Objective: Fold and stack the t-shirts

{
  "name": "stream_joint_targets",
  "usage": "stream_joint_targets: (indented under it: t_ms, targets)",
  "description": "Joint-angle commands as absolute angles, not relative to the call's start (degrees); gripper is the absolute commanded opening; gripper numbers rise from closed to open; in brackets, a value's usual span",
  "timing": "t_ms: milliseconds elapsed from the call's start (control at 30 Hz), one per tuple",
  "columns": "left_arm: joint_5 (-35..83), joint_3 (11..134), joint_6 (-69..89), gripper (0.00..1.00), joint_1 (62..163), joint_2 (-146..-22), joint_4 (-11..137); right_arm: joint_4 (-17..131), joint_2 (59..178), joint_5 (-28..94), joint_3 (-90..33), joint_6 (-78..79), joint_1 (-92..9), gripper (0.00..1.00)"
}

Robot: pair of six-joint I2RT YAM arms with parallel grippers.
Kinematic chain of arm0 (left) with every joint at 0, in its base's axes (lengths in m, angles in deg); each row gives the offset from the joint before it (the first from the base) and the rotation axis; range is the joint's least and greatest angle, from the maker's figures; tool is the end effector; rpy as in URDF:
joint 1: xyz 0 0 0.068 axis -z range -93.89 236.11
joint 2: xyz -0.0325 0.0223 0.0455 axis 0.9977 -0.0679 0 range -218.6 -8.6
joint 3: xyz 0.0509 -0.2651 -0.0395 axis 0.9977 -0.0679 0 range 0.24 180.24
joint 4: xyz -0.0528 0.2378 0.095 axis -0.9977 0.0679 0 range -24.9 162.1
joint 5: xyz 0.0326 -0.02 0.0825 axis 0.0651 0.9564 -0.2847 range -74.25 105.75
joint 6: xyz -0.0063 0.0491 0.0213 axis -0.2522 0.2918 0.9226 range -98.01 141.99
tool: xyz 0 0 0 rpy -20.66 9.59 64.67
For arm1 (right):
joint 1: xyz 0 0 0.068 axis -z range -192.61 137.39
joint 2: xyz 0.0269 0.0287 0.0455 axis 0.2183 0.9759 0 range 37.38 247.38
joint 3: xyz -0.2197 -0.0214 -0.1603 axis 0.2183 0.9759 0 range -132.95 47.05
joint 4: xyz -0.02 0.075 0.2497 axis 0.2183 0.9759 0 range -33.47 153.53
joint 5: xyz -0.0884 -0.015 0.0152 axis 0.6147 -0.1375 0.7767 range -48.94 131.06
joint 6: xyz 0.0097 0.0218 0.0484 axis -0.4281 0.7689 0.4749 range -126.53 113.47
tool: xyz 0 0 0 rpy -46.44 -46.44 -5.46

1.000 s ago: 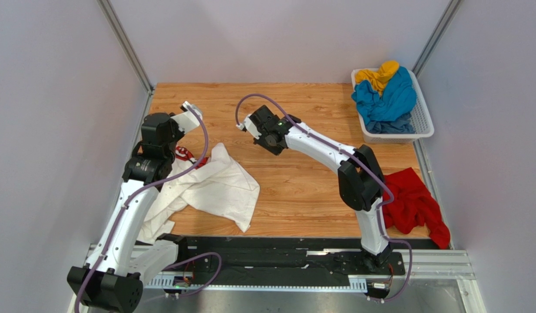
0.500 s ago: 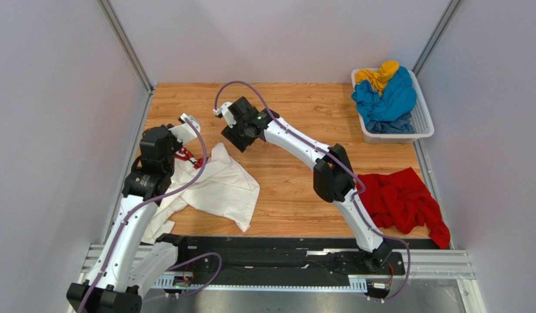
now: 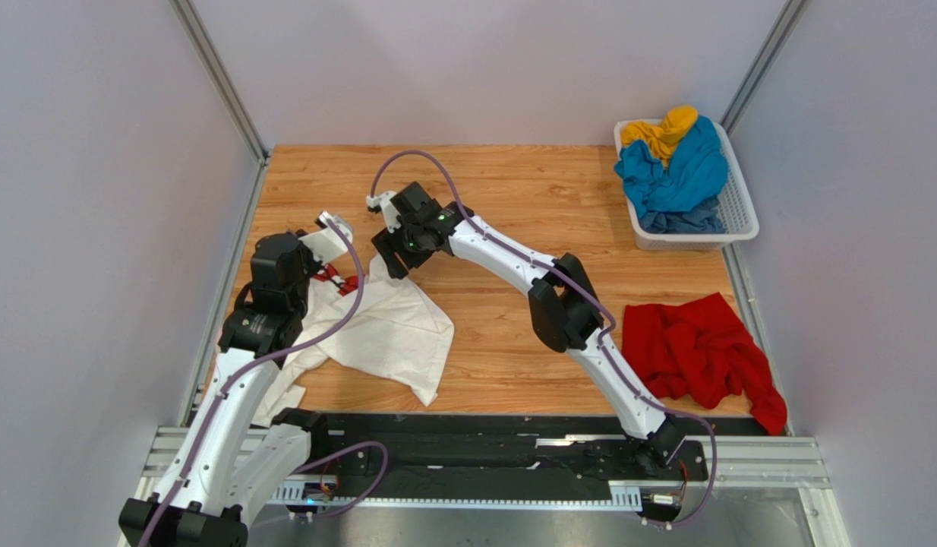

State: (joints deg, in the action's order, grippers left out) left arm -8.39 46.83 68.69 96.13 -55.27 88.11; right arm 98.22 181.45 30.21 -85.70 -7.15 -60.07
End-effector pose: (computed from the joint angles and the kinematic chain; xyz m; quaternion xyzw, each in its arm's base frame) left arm 0.1817 -0.0173 0.3234 0.2861 0.7727 0.3352 0.4568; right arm 0.3678 0.4107 0.1920 -0.4120 0.8500 0.2078 0.2542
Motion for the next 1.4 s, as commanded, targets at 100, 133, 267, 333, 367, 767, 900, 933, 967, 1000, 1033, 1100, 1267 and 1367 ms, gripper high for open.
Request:
stream_joint_targets:
  t_ms: [100, 133, 267, 333, 367, 767, 900, 933, 967, 1000, 1033, 1100, 1267, 1367]
  targets:
    - [-9.21, 45.77, 67.96, 0.00, 96.21, -53.69, 86.64, 94.94, 184.68, 24.46, -92.78, -3.28, -60.42, 0.60]
    - [-9.30, 45.77, 67.96, 0.00, 96.21, -53.51, 86.64, 94.68, 184.77, 24.28, -92.61, -3.19, -60.51, 0.59]
    - [-9.56, 45.24, 68.13, 0.00, 96.21, -53.16, 86.81, 93.71, 184.86, 23.75, -91.82, -3.45, -60.77, 0.55]
    - [-9.82, 45.07, 68.13, 0.00, 96.21, -53.07, 86.99, 93.27, 184.86, 23.66, -91.38, -3.45, -60.95, 0.52]
    - [-9.91, 44.89, 68.13, 0.00, 96.21, -53.07, 86.81, 93.09, 185.03, 23.66, -91.29, -3.37, -61.03, 0.51]
    - [-10.09, 43.49, 68.75, 0.00, 96.21, -52.10, 86.37, 94.14, 185.57, 23.75, -90.33, -4.76, -61.82, 0.20]
    - [-10.00, 43.66, 68.66, 0.00, 96.21, -52.19, 85.85, 94.41, 181.80, 29.87, -85.43, -6.35, -61.39, 0.00]
    - [-9.91, 43.75, 68.66, 0.00, 96.21, -52.37, 85.41, 94.41, 179.61, 31.12, -83.84, -6.27, -60.78, 0.00]
    - [-9.91, 44.01, 68.66, 0.00, 96.21, -52.63, 85.06, 94.59, 178.11, 32.44, -82.34, -8.35, -60.42, 0.00]
    - [-10.00, 44.19, 68.66, 0.00, 96.21, -52.89, 84.79, 94.67, 176.61, 35.41, -79.11, -8.81, -59.98, 0.00]
    - [-10.09, 44.36, 68.57, 0.00, 96.21, -53.68, 83.83, 94.85, 173.29, 36.92, -77.60, -9.34, -58.94, 0.00]
    - [-10.44, 45.33, 68.31, 0.00, 96.21, -54.91, 82.95, 95.38, 169.76, 40.95, -72.69, -10.83, -57.61, 0.00]
    - [-9.39, 49.71, 66.55, 0.00, 96.21, -60.88, 80.93, 97.74, 158.00, 46.95, -65.64, -13.03, -51.29, 0.00]
    - [-8.25, 52.08, 66.02, 0.00, 96.21, -63.79, 80.05, 99.41, 153.07, 48.44, -62.65, -14.17, -47.77, 0.00]
